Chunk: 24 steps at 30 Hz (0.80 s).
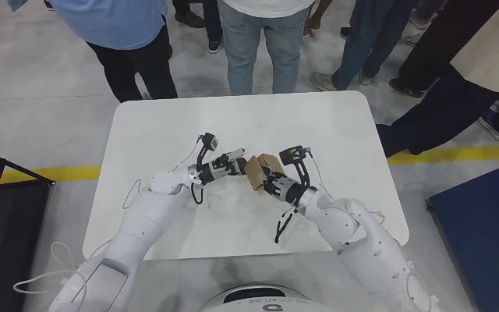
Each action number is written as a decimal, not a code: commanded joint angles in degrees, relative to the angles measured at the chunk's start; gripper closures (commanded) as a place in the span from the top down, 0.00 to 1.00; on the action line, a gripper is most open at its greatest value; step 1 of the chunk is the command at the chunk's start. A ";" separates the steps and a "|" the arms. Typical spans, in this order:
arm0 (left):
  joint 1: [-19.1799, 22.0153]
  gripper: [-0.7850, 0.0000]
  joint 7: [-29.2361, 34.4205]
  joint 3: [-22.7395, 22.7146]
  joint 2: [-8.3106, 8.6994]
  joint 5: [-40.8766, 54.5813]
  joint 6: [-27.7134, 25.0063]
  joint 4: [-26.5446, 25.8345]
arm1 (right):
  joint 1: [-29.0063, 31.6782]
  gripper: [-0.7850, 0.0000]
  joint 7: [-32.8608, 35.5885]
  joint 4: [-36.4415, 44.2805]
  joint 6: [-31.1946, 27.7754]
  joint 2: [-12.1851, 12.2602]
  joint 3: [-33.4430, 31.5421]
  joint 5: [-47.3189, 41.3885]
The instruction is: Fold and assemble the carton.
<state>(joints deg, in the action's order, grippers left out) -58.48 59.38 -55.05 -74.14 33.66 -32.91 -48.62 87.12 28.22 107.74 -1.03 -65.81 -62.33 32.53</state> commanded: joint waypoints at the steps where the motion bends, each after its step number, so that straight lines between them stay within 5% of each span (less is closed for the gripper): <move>1: 0.06 1.00 0.07 -0.06 -0.05 0.04 0.04 0.18 | -0.15 0.00 0.17 -0.13 -0.05 -0.06 -0.53 -2.52; 18: 0.59 1.00 1.64 -2.00 0.16 0.86 0.91 1.00 | 2.71 0.00 -0.68 -0.92 7.37 0.03 -7.88 -17.40; 19: 0.60 1.00 1.76 -2.16 0.21 0.79 0.89 0.88 | 2.90 0.20 -0.01 -0.71 7.11 0.05 -8.00 -18.20; 21: 0.55 1.00 1.86 -2.44 0.31 0.58 0.96 0.64 | 3.17 1.00 0.93 -0.37 6.96 0.18 -8.34 -17.97; 24: 0.35 1.00 2.04 -2.98 0.49 0.45 0.95 0.12 | 3.55 1.00 2.59 0.52 5.21 0.38 -8.27 -17.10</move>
<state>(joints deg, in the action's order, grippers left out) -58.04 61.37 -57.84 -73.72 34.13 -31.94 -48.34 90.53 30.63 107.93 4.62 -65.49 -70.61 14.86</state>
